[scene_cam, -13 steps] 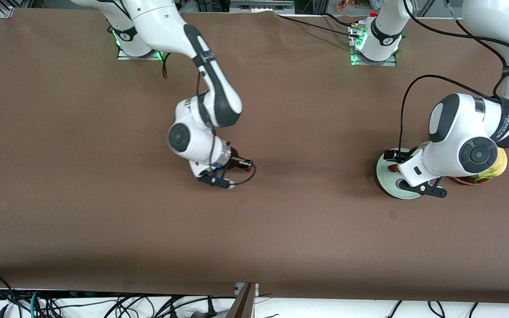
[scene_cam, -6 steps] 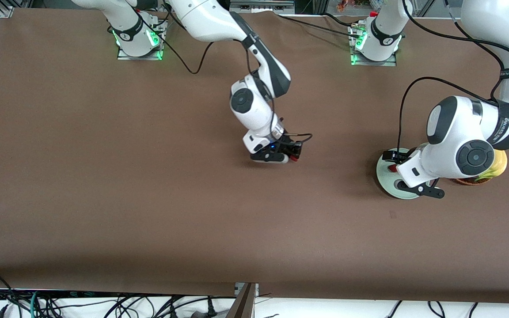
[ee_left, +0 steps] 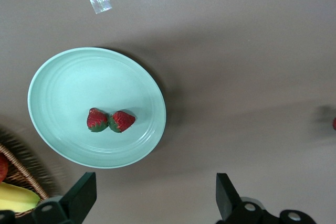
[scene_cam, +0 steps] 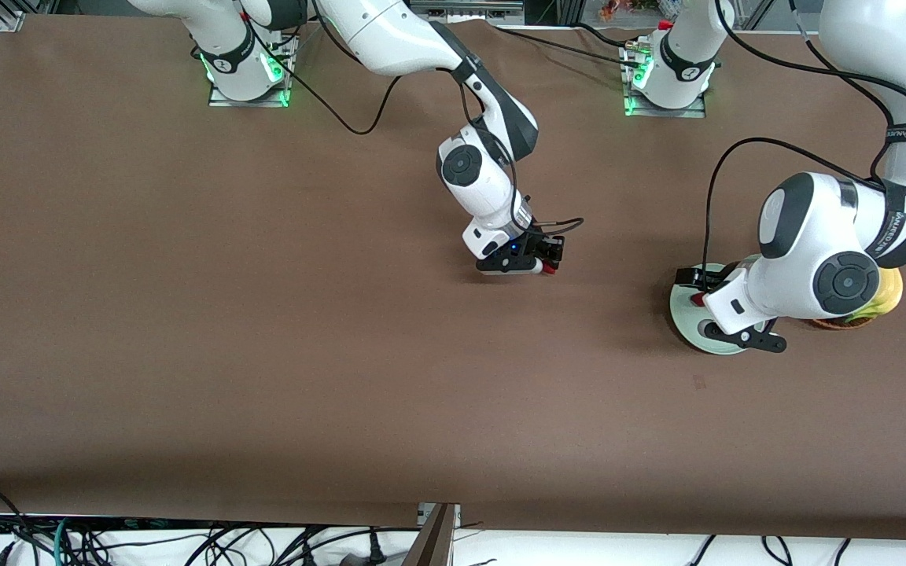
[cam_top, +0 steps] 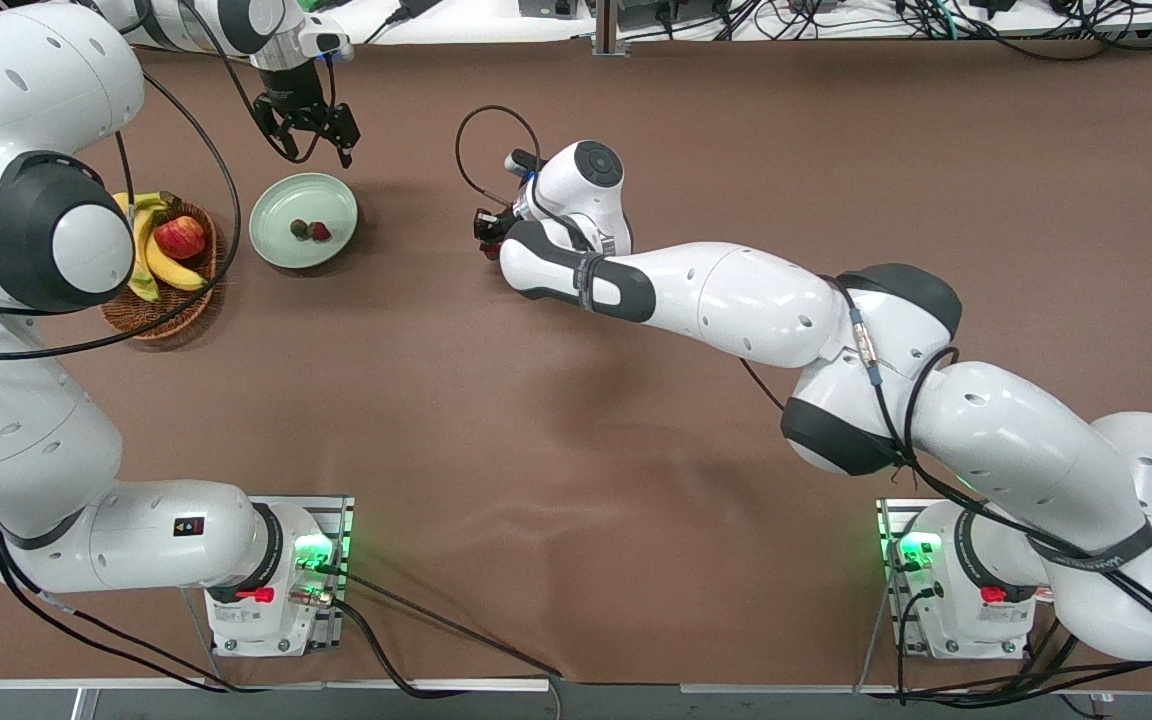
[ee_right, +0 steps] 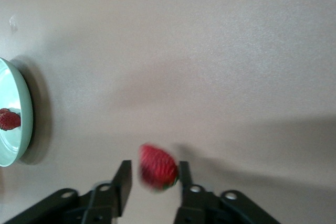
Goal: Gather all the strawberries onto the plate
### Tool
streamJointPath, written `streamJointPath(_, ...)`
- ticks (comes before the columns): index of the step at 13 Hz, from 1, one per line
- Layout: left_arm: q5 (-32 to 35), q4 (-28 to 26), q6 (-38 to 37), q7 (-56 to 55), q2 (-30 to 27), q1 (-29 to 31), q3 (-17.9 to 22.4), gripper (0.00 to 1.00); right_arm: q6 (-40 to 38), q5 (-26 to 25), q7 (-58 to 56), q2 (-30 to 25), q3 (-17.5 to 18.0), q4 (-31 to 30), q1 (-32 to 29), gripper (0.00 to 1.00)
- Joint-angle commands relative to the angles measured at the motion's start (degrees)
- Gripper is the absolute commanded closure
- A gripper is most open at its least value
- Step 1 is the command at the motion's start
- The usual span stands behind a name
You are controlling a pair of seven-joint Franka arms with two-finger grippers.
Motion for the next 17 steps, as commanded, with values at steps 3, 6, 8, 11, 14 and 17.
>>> streamJointPath(3, -1.2, 1.0, -0.4, 0.5, 0.6, -0.4, 0.2, 0.00, -5.3, 0.1, 0.0, -0.5, -2.3, 2.1, -3.4, 0.00)
streamJointPath(6, -6.7, 0.1, 3.0, -5.0, 1.6, -2.2, 0.2, 0.00, -12.9, 0.1, -0.6, -2.7, -6.1, 2.0, -5.4, 0.00)
streamJointPath(8, -7.0, -0.3, 5.1, -12.8, 2.7, -6.5, 0.3, 0.00, -20.4, 0.1, -3.0, -4.1, -10.2, 2.0, -6.7, 0.00)
streamJointPath(11, -6.4, -4.9, 12.1, -23.6, 3.2, -11.5, 0.3, 0.00, -31.9, 0.2, -9.2, -7.6, -13.0, 2.0, -10.4, 0.00)
streamJointPath(14, -7.0, -12.4, 24.2, -26.8, 3.7, -13.3, 0.2, 0.00, -43.9, -5.5, -14.2, -11.9, -12.9, 1.4, -17.6, 0.00)
streamJointPath(17, -7.1, -19.3, 37.5, -32.9, 4.6, -16.6, 0.0, 0.00, -50.7, -17.7, -17.5, -15.2, -8.3, -1.2, -24.1, 0.00)
